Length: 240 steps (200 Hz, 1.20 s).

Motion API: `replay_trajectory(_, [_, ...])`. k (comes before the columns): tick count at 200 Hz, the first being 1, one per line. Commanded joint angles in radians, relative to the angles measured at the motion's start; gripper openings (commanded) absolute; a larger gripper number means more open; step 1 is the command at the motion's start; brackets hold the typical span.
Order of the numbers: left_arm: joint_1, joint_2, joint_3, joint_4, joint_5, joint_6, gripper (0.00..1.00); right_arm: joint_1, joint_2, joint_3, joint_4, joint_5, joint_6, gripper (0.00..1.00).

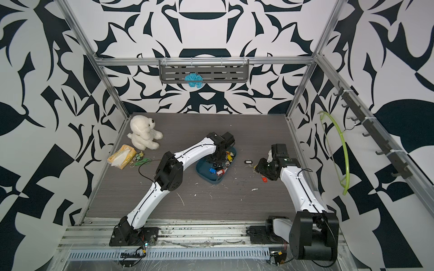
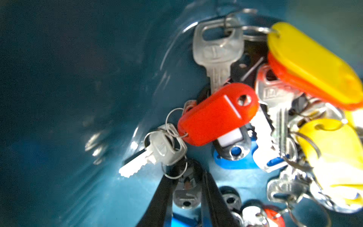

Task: Take the keys out of the storage box
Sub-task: Pick up the key from the storage box, then place the key at the center of the board.

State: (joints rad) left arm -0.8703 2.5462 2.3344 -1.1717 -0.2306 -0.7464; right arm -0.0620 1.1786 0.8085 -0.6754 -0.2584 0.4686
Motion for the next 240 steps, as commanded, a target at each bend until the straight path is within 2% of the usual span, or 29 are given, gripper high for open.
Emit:
replay_trajectory(1, [-0.009,-0.014,-0.013,-0.044,-0.029,0.012,0.14,-0.001,-0.023,-0.005,0.01,-0.005,0.008,0.51])
replay_trajectory(33, [-0.016,-0.082,-0.014,-0.058,-0.058,0.018,0.08,-0.001,-0.023,-0.009,0.013,-0.004,0.009,0.51])
replay_trajectory(114, [-0.033,-0.263,-0.036,-0.083,-0.117,0.034,0.08,-0.001,-0.019,-0.017,0.014,-0.003,0.008,0.5])
replay_trajectory(156, [0.002,-0.365,-0.07,-0.098,-0.146,0.056,0.08,-0.001,-0.013,-0.021,0.008,0.001,0.008,0.5])
replay_trajectory(185, [0.065,-0.473,-0.187,-0.088,-0.162,0.061,0.08,-0.001,-0.013,-0.023,0.009,0.007,0.007,0.5])
replay_trajectory(240, [0.25,-0.665,-0.57,0.042,-0.111,0.087,0.07,-0.001,-0.011,-0.018,-0.011,-0.002,0.007,0.5])
